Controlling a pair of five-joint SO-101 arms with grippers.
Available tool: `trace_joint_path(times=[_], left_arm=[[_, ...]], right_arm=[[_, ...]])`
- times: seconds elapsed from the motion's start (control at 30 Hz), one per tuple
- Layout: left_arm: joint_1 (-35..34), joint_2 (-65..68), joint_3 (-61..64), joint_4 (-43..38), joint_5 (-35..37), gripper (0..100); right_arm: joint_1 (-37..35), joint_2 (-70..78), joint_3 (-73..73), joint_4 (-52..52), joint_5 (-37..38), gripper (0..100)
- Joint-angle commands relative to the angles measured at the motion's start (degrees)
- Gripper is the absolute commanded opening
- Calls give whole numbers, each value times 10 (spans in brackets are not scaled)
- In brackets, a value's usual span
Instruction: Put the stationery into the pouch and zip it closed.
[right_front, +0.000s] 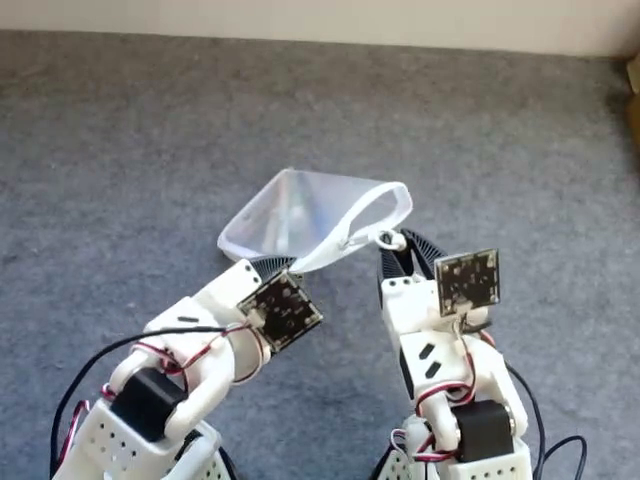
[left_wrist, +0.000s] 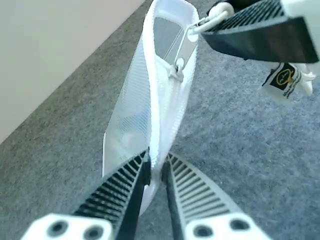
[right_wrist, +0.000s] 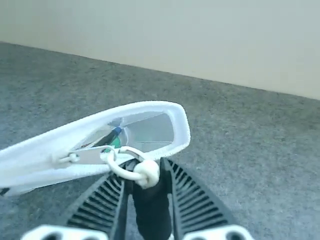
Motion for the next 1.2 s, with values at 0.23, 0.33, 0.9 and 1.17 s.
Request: trace_joint_path(times=[0.23, 0.33, 0.9, 1.17], left_arm=[[-38, -38, 15, 21, -2, 5], [-54, -38, 15, 24, -2, 5], [-58, -39, 27, 24, 10, 5], [-58, -39, 27, 24, 10, 5]], right_arm=[[41, 23, -42, -17, 1, 5], [67, 27, -42, -18, 1, 5], [125, 28, -23, -43, 1, 5], [131, 28, -12, -43, 4, 5]])
